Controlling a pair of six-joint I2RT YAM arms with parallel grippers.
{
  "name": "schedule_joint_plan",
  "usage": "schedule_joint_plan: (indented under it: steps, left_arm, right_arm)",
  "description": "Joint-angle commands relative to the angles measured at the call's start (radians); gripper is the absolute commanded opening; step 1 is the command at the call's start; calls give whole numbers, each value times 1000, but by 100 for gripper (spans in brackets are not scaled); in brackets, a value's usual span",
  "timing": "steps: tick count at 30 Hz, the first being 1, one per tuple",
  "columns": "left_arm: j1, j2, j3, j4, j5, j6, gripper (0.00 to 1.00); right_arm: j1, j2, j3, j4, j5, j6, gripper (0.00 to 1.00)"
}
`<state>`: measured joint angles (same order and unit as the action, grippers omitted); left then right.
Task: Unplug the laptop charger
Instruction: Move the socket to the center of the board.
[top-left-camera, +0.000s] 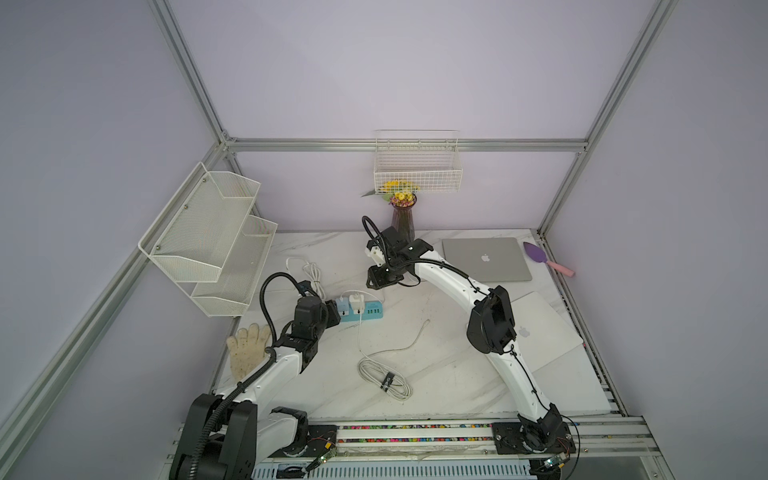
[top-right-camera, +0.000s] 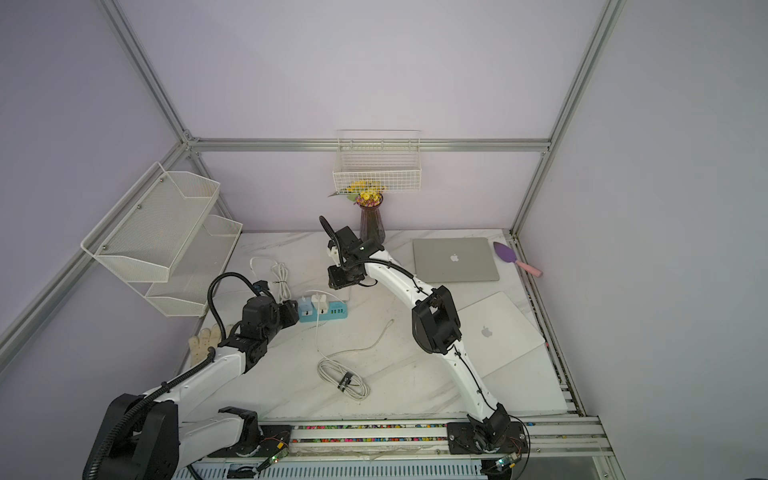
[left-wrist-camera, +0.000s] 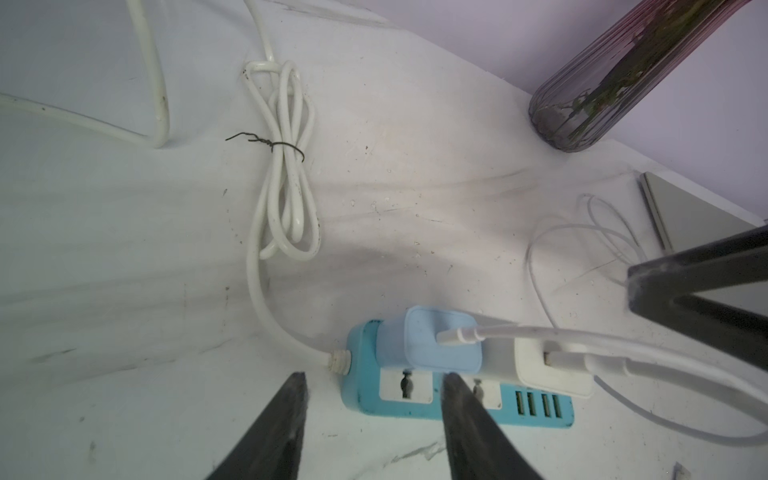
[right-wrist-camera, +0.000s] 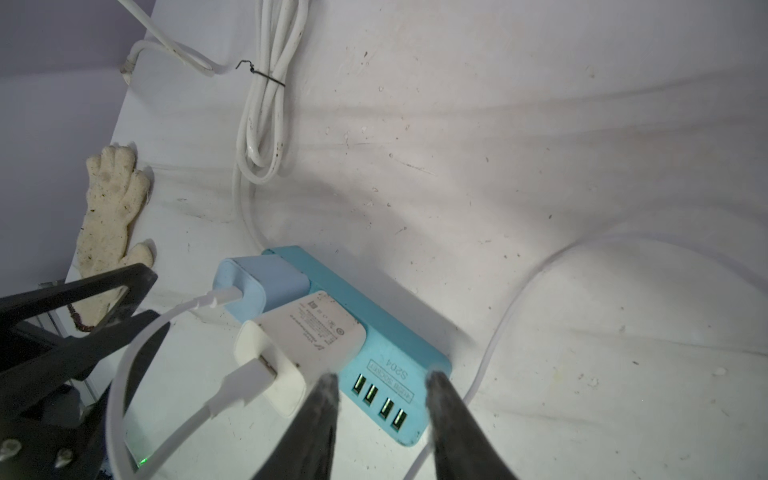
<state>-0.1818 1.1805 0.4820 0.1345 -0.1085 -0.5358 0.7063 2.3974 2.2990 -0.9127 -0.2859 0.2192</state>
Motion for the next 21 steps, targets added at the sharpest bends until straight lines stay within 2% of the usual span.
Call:
schedule_joint_plan:
  steps: [1,3,5,8,11,14,18,21]
  left_arm:
    - [-2,45,46,112,82,38,54]
    - [-8,70,53,147,145,85,51]
    - [-16,93,45,183,143,89,45]
    - [-28,147,47,258,182,85,48]
    - [-98,177,65,301,112,123,53]
    - [-154,186,54,363,56,184,53]
    - [-160,168,-18,463,56,192,52]
    - [-160,141,-32,429,46,211,52]
  right_arm:
    - [18,-114,-92,114,34,-3,40]
    - [18,-181,-182,197,63,32,40]
    - [19,-261,-285,298,106,50,40]
    - [16,-346,-404,421,122,60,40]
    - [16,-360,-436,442,131,61,40]
    - [16,-375,-487,510,120,61,41]
    - [15,-388,-540,549,119,57,41]
    - [9,-390,-560,559,123,49,41]
